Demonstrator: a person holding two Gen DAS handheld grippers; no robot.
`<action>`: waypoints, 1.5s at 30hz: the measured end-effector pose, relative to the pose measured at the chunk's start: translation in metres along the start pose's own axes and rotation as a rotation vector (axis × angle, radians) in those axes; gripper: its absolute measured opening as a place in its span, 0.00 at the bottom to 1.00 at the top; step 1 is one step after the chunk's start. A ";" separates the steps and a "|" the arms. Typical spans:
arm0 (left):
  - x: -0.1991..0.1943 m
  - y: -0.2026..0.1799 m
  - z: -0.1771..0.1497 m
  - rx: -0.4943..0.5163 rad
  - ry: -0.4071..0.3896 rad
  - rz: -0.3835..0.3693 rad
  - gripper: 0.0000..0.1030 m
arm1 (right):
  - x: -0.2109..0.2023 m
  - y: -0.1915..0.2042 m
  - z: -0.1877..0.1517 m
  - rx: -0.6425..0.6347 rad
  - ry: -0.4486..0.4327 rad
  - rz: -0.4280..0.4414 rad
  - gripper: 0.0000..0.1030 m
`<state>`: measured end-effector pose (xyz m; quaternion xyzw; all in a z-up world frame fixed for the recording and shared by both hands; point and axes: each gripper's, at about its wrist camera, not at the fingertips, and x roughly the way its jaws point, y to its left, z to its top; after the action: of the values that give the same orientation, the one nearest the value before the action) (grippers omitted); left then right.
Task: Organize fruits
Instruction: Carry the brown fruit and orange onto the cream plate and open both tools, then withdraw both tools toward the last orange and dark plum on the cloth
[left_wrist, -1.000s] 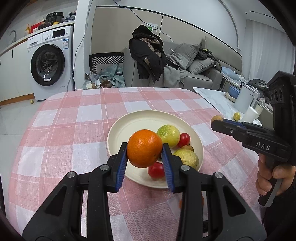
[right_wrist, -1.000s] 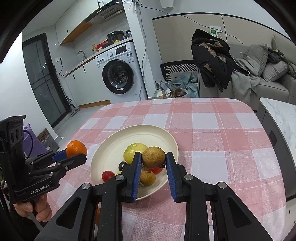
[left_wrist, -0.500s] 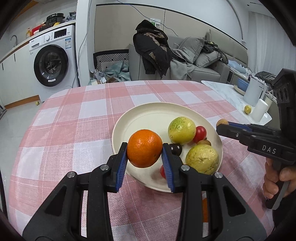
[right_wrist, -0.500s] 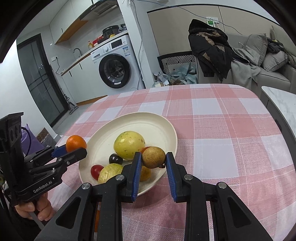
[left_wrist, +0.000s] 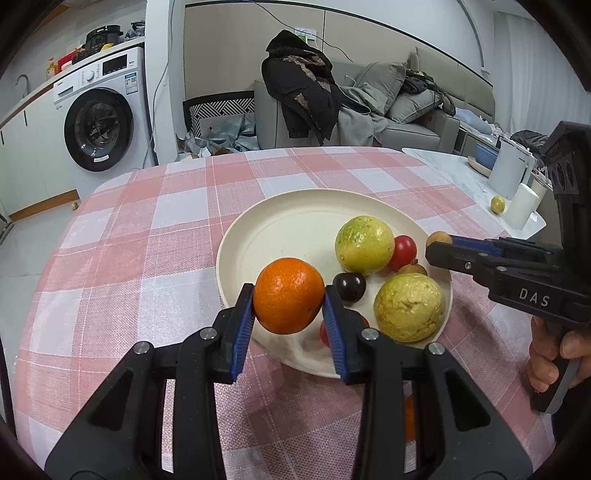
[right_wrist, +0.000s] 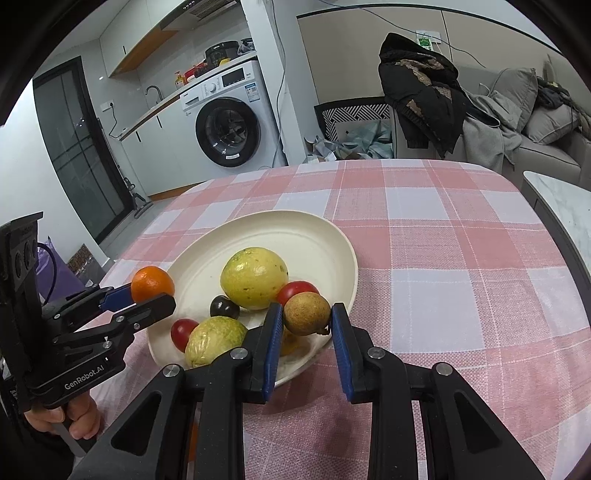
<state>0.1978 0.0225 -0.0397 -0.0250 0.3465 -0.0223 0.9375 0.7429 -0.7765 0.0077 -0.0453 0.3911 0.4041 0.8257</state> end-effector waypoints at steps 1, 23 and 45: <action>0.000 0.000 0.000 -0.001 0.000 0.003 0.32 | 0.000 -0.001 0.000 0.002 -0.001 -0.002 0.30; -0.075 -0.007 -0.011 0.016 -0.127 0.048 0.99 | -0.033 0.008 -0.019 -0.092 -0.015 -0.014 1.00; -0.115 -0.026 -0.057 0.039 -0.067 -0.011 0.99 | -0.051 0.029 -0.068 -0.206 0.096 -0.006 1.00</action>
<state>0.0730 0.0019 -0.0071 -0.0094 0.3142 -0.0334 0.9487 0.6620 -0.8157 0.0029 -0.1505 0.3866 0.4369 0.7981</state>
